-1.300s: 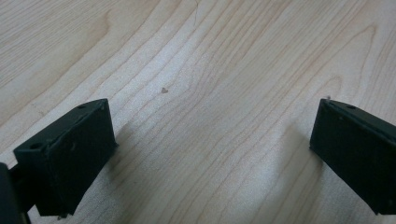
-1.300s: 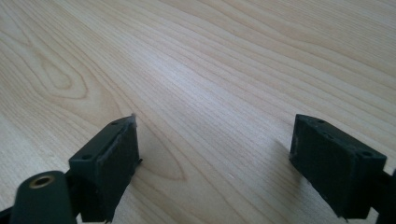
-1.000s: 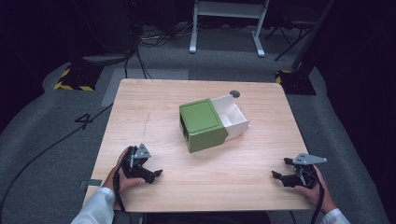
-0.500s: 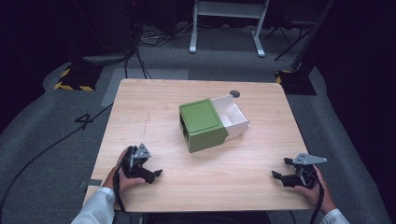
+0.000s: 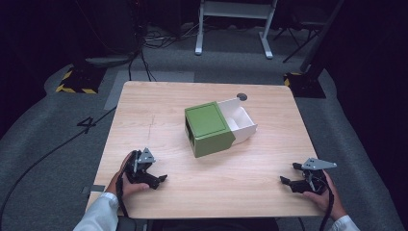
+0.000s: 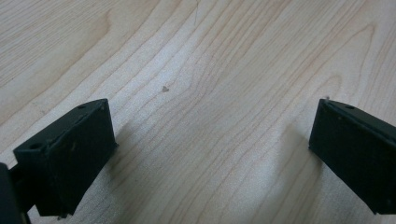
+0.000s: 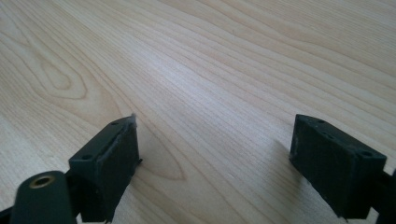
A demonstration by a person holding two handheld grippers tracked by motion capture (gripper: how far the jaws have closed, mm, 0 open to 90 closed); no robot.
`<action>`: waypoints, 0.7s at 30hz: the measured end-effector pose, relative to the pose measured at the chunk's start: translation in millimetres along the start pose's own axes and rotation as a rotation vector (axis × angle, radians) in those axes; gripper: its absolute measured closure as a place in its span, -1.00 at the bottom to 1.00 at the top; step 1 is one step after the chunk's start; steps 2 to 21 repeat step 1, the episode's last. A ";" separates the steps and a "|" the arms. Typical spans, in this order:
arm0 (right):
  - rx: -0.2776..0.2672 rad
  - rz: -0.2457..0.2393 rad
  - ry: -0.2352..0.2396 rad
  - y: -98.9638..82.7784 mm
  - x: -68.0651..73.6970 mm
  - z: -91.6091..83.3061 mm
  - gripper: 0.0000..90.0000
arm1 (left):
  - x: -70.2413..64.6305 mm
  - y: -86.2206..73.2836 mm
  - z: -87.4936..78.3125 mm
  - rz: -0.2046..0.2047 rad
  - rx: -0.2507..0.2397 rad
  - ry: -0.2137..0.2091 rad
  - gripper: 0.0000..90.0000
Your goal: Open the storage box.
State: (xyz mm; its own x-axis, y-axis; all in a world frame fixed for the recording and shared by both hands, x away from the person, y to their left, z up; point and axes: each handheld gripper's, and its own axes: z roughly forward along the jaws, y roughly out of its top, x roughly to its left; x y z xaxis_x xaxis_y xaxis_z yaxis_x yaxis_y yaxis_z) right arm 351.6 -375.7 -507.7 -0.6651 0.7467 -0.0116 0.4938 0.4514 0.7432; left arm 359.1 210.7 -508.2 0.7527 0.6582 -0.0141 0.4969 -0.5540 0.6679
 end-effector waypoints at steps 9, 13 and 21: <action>0.000 0.000 0.000 0.0 0.0 0.0 -0.65 | 0.2 0.1 0.1 0.001 -0.001 0.002 -0.99; 0.000 0.000 0.000 0.0 0.0 0.0 -0.65 | 0.2 0.1 0.1 0.001 -0.001 0.002 -0.99; 0.000 0.000 0.000 0.0 0.0 0.0 -0.65 | 0.2 0.1 0.1 0.001 -0.001 0.002 -0.99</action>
